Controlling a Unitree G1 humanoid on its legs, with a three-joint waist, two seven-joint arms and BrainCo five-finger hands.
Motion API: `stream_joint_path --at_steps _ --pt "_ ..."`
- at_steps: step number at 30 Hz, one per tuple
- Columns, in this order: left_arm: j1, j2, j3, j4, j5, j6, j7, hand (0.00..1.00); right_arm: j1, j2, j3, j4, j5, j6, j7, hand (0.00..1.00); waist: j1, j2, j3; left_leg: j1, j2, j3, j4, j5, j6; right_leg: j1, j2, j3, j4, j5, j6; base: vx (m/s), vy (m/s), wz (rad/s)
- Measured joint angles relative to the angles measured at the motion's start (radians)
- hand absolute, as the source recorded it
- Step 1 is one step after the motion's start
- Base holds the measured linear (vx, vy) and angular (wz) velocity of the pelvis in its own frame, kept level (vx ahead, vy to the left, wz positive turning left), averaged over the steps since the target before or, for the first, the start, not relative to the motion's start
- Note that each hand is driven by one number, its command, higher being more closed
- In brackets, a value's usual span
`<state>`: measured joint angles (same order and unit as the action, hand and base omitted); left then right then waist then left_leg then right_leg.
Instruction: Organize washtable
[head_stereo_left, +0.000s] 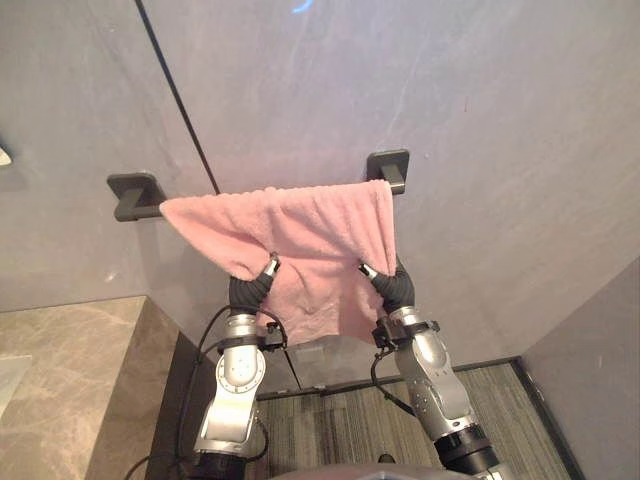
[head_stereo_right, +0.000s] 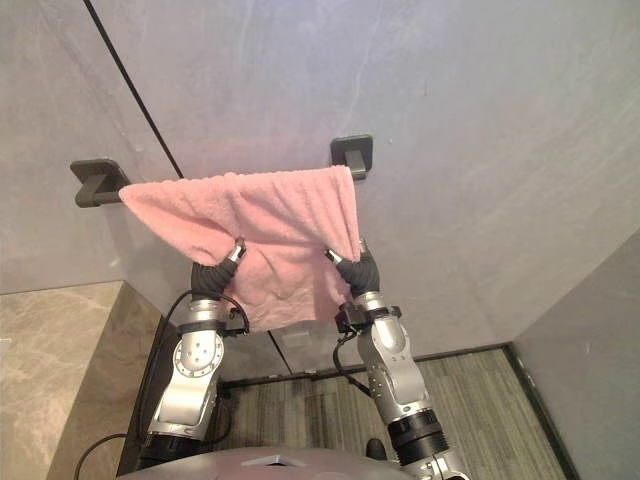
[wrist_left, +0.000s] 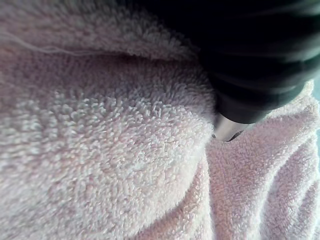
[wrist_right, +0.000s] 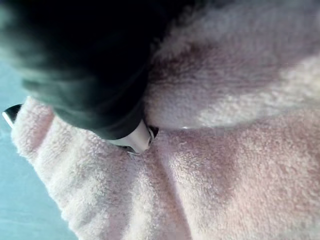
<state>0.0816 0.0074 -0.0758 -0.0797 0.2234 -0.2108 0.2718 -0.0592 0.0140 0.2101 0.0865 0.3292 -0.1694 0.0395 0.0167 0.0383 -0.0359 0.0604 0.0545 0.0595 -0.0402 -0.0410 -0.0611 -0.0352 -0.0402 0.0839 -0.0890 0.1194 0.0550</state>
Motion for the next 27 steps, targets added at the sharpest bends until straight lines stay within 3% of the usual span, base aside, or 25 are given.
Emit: stream_joint_path --at_steps 9,10,15,21,27 --pt "-0.002 -0.013 0.004 0.001 0.001 -0.01 -0.021 1.0 -0.035 0.026 -0.05 0.043 -0.038 0.0 -0.01 1.0 -0.002 -0.012 0.017 0.016 -0.001 -0.016 -0.013 0.002 0.001 0.004 -0.001 -0.015 0.017 -0.024 0.005 0.02 0.001 0.05" --pt "-0.004 -0.019 0.009 0.001 0.001 -0.012 -0.021 0.0 -0.037 0.027 -0.051 0.043 -0.038 0.0 -0.01 0.0 -0.003 -0.013 0.021 0.017 -0.001 -0.018 -0.012 0.002 0.002 0.003 0.0 -0.015 0.023 -0.026 0.002 0.04 0.003 -0.01" --pt "-0.007 -0.046 0.078 0.001 -0.001 -0.009 -0.018 0.0 -0.038 0.034 -0.093 0.042 -0.037 -0.001 -0.04 0.0 -0.006 -0.014 0.029 0.018 -0.002 -0.021 -0.012 -0.002 0.005 0.002 -0.001 -0.015 0.035 -0.04 0.003 0.03 0.003 0.04" --pt "-0.004 -0.045 0.175 -0.002 -0.05 -0.006 0.052 0.0 -0.04 0.039 -0.181 0.017 -0.034 -0.031 -0.097 0.0 -0.005 -0.013 0.054 0.018 -0.003 -0.02 -0.012 -0.005 0.007 0.001 -0.001 -0.016 0.036 -0.043 0.004 0.0 0.0 0.0" --pt "0.01 -0.044 0.165 -0.04 -0.062 -0.005 0.063 0.0 0.001 0.032 -0.191 -0.019 -0.012 -0.035 -0.117 0.0 -0.005 -0.014 0.055 0.016 -0.002 -0.015 -0.01 -0.01 0.007 0.001 -0.002 -0.015 0.029 -0.043 0.004 0.01 0.0 -0.02"
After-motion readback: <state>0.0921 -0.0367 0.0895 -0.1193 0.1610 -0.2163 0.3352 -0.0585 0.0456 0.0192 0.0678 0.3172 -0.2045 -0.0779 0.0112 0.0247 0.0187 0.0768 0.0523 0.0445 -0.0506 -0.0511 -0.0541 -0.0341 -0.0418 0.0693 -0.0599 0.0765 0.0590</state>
